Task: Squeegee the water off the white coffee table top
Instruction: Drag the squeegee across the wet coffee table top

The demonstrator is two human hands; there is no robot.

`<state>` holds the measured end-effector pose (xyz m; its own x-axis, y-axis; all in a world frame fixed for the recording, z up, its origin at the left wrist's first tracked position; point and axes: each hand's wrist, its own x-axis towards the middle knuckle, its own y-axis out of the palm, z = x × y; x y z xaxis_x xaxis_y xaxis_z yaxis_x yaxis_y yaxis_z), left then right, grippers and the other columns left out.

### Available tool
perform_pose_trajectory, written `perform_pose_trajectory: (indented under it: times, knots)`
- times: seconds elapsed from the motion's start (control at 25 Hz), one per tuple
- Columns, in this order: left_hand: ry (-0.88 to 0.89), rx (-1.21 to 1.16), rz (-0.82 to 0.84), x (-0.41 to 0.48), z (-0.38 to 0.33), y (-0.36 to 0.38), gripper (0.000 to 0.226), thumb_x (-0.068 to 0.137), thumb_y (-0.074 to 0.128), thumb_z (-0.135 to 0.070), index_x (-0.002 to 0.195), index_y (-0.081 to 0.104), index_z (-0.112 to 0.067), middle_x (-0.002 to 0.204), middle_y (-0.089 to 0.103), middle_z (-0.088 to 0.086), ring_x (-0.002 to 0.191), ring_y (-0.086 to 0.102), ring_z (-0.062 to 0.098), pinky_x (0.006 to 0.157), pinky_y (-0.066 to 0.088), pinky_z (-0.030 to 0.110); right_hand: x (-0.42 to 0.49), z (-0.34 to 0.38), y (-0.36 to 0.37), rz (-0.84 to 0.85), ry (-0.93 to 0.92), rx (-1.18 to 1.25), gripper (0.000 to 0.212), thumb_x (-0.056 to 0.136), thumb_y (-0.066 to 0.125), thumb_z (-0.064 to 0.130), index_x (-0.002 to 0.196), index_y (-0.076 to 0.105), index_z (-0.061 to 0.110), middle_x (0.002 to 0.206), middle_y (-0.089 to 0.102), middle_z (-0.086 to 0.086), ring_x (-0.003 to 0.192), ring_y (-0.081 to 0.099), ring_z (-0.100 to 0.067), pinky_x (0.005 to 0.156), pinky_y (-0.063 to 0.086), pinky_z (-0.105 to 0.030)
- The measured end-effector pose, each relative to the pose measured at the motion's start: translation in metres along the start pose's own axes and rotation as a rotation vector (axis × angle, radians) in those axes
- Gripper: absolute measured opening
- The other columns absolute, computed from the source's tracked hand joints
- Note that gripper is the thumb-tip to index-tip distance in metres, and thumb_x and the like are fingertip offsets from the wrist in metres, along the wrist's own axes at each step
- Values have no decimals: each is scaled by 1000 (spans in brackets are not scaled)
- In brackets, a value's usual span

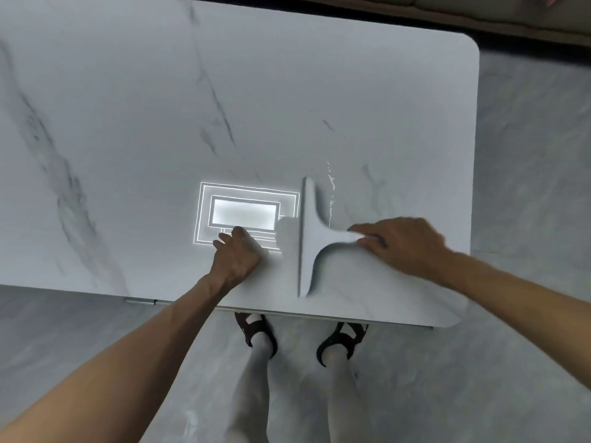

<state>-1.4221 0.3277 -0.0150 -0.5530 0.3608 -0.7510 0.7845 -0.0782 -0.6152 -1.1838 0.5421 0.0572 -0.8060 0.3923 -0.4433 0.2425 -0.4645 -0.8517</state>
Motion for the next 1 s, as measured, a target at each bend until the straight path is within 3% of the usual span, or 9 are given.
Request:
perform_pose_trajectory:
  times: [0.24,0.36,0.56,0.8,1.0]
  knots:
    - [-22,42,-1,4,2,5,65,83,57,-12,143,32,-6,148,30,26,134,37,42,107,36,52,-10,85,85,243,-277,32,35,98,35,49,129,53,45,99,69,3,90,64,-23,67,38,-30]
    - [-42,89,33,6,-3,8,72,86,57,-16,150,24,-6,154,19,26,141,27,42,113,28,52,-16,52,81,205,-247,-29,32,98,35,50,122,54,46,91,66,3,85,65,-23,63,32,-30]
    - [-29,141,49,1,1,7,72,87,58,-17,149,24,-5,156,17,24,142,25,43,113,28,52,-41,-38,35,114,-95,-122,33,97,31,52,121,54,50,94,68,8,88,66,-17,64,31,-28]
    - [133,160,-154,-28,5,12,38,89,54,-9,126,51,-2,132,47,24,116,52,40,95,46,45,-66,-84,-5,74,52,-172,32,94,30,56,120,49,58,96,70,15,89,66,-14,60,38,-29]
    - [262,79,-194,-63,-13,31,36,89,48,1,124,53,-3,124,57,15,115,55,33,95,42,34,-60,-18,31,198,-115,-47,35,94,34,57,127,47,58,109,68,11,97,64,-16,70,31,-28]
